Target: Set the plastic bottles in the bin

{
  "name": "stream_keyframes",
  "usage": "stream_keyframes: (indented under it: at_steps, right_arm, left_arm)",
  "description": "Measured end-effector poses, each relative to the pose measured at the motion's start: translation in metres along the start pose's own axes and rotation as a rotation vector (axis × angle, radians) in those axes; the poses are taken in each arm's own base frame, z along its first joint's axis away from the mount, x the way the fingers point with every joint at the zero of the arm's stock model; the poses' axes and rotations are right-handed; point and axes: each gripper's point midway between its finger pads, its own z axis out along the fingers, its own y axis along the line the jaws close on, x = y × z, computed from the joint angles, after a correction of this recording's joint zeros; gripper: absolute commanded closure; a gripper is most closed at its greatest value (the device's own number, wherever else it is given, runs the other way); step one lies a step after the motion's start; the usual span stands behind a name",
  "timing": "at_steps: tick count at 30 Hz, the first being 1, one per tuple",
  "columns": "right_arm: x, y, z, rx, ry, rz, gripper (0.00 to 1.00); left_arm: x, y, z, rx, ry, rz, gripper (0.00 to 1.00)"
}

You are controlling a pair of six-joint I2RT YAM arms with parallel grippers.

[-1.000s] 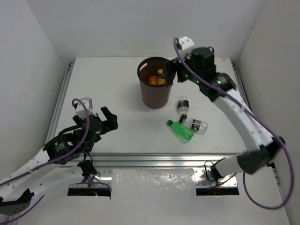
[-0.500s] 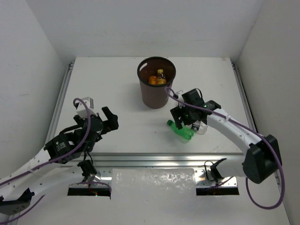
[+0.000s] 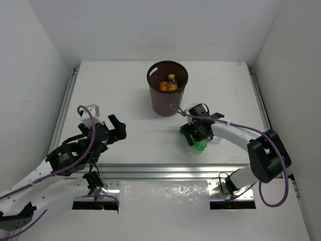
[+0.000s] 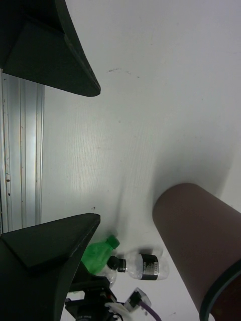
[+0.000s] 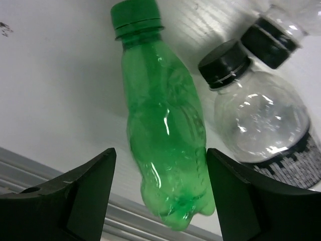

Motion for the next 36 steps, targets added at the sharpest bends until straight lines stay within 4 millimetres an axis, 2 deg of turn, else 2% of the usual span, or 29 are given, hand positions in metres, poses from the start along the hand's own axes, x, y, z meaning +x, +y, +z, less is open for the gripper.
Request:
stream_keyframes:
  at_steps: [3,4,5,6,9,13,16,19,21,24,26,28,31,33,36]
  right_arm:
    - [0.008,0.005,0.011,0.005,0.025,-0.025,0.34]
    - [0.010,0.007,0.015,0.010,0.031,-0.039,0.43]
    - [0.011,0.013,0.019,0.011,0.037,-0.064,0.48]
    - [0.009,0.017,0.021,0.023,0.030,-0.088,0.58]
    - [0.001,0.038,0.022,0.015,-0.012,-0.154,0.65]
    - [-0.002,0.077,0.014,-0.064,-0.071,-0.218,0.65]
    - [-0.020,0.104,-0.016,-0.188,-0.194,-0.210,0.66]
    - [-0.057,0.127,-0.072,-0.325,-0.413,-0.197,0.66]
    - [-0.092,0.136,-0.118,-0.371,-0.561,-0.205,0.66]
    - [-0.143,0.134,-0.167,-0.352,-0.720,-0.208,0.67]
    - [-0.179,0.121,-0.191,-0.311,-0.798,-0.189,0.67]
    - [-0.217,0.098,-0.203,-0.253,-0.848,-0.155,0.66]
    - [-0.260,0.064,-0.204,-0.169,-0.860,-0.118,0.65]
    - [-0.283,0.044,-0.196,-0.129,-0.842,-0.101,0.64]
    - [-0.305,0.021,-0.181,-0.092,-0.812,-0.079,0.60]
  left_arm:
    - [0.000,-0.001,0.001,-0.001,0.001,0.001,0.00]
    - [0.001,-0.001,0.001,-0.001,0.002,0.003,0.00]
    - [0.001,-0.001,0.001,-0.001,0.004,0.004,0.00]
    - [0.001,-0.001,0.001,-0.002,0.005,0.006,0.00]
    - [0.002,-0.001,0.002,-0.003,0.008,0.012,0.00]
    - [0.003,-0.001,0.002,-0.006,0.009,0.020,0.00]
    - [0.003,-0.001,0.003,-0.006,0.010,0.022,0.00]
    - [0.003,-0.001,0.003,-0.006,0.010,0.022,0.00]
    - [0.002,-0.001,0.002,-0.005,0.009,0.020,0.00]
    - [0.001,-0.001,0.001,0.001,0.003,0.013,0.00]
    - [0.000,0.000,0.000,0.004,0.000,0.007,0.00]
    - [-0.001,0.000,-0.001,0.005,-0.002,0.006,0.00]
    - [0.000,0.000,0.000,0.004,0.000,0.007,0.00]
    - [0.000,0.000,0.000,0.004,0.000,0.008,0.00]
    - [0.001,0.000,0.000,0.002,0.003,0.011,0.00]
